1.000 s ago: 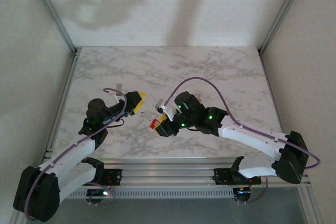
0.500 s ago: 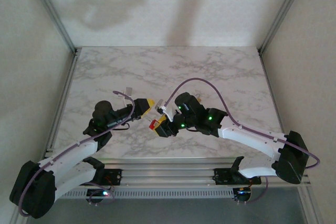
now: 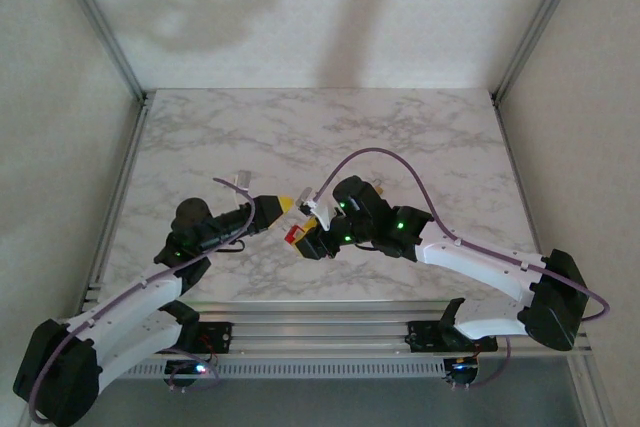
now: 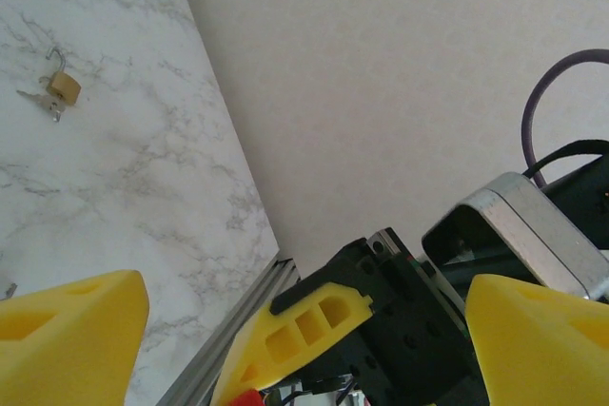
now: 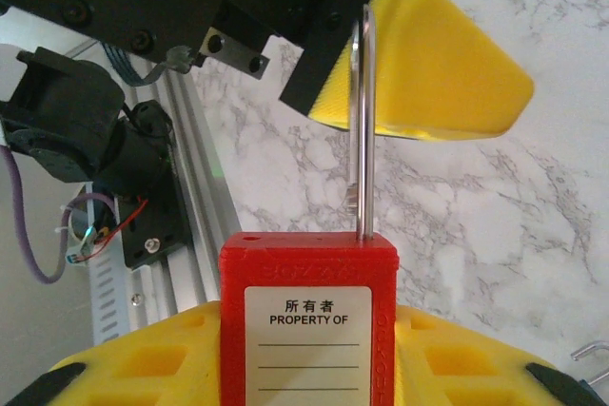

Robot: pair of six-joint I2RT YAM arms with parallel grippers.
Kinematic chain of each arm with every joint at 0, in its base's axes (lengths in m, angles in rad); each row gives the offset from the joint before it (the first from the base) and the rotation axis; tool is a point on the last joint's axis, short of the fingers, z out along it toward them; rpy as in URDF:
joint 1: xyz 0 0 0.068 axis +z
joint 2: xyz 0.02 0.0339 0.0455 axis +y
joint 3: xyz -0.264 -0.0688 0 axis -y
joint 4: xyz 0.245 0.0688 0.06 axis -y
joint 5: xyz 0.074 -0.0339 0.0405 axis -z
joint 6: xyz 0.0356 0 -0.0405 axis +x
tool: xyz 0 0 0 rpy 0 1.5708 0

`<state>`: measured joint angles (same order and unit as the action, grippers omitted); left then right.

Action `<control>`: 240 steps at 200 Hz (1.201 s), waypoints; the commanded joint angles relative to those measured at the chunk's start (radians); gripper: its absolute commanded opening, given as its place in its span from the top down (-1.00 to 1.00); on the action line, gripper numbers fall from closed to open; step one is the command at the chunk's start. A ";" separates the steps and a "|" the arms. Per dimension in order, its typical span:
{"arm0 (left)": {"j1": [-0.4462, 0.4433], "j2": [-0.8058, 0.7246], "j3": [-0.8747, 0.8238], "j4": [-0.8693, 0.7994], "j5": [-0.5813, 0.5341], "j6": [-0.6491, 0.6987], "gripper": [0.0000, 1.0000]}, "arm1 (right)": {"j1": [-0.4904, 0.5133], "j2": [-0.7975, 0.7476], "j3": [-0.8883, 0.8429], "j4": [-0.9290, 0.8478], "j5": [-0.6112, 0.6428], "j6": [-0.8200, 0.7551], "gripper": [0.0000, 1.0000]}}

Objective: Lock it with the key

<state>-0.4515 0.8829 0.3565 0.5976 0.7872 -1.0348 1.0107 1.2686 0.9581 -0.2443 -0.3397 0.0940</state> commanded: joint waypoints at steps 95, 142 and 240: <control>-0.012 -0.073 -0.023 -0.126 -0.014 0.095 0.08 | -0.002 -0.026 -0.018 0.040 0.036 0.018 1.00; -0.012 -0.070 0.006 -0.187 -0.030 0.130 0.30 | -0.003 -0.034 -0.021 0.034 0.033 0.018 1.00; -0.012 -0.061 0.034 -0.249 -0.046 0.166 0.73 | -0.003 -0.025 -0.016 0.024 0.048 0.011 1.00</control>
<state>-0.4568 0.8211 0.3523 0.3676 0.7593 -0.8963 1.0103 1.2617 0.9440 -0.2462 -0.3065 0.1013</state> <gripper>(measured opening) 0.157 0.380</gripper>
